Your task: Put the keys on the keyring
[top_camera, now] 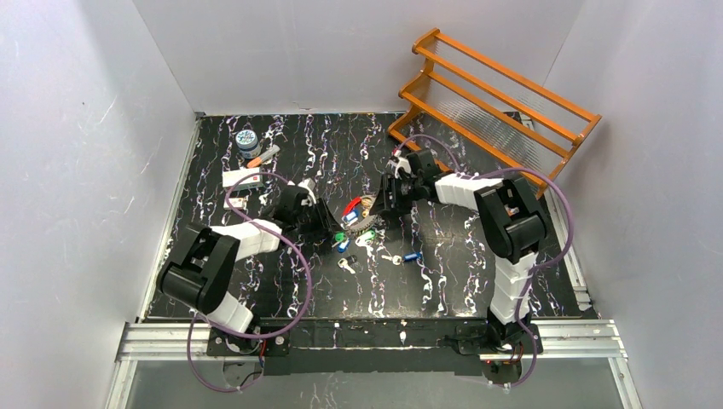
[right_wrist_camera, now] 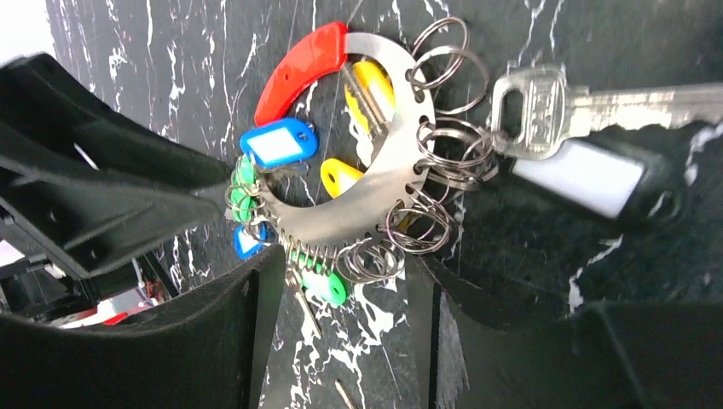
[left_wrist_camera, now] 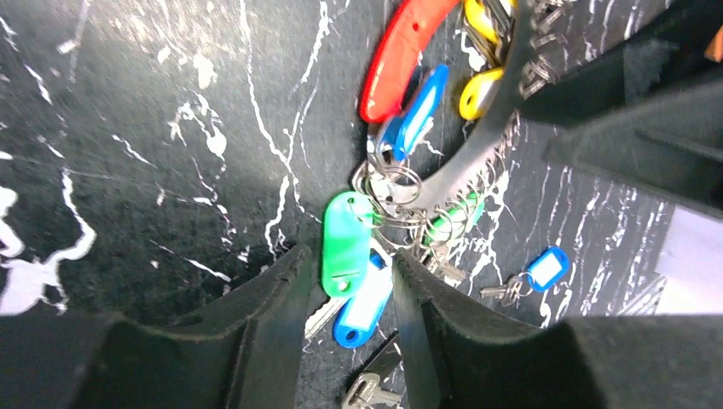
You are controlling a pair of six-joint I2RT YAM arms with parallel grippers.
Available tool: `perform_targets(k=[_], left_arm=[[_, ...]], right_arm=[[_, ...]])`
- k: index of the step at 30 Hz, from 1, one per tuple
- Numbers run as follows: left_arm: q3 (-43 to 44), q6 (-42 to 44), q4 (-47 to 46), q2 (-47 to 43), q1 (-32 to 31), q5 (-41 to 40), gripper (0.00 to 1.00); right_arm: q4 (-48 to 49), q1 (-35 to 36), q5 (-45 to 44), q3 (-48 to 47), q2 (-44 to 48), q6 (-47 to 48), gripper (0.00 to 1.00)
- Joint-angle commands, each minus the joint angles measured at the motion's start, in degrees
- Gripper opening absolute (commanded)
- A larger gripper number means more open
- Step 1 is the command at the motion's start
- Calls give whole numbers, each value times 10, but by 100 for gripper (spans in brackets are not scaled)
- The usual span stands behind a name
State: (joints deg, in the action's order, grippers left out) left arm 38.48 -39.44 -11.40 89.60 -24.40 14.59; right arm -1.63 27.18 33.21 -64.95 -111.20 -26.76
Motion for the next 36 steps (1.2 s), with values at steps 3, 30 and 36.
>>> perform_targets(k=[3, 30, 36], left_arm=[[-50, -54, -47, -12, -12, 19, 40], [18, -24, -25, 12, -17, -2, 37], [9, -25, -28, 8, -18, 0, 33]], right_arm=[[-64, 9, -42, -88, -14, 47, 63], [83, 30, 23, 44, 27, -57, 36], [24, 31, -43, -9, 3, -36, 25]])
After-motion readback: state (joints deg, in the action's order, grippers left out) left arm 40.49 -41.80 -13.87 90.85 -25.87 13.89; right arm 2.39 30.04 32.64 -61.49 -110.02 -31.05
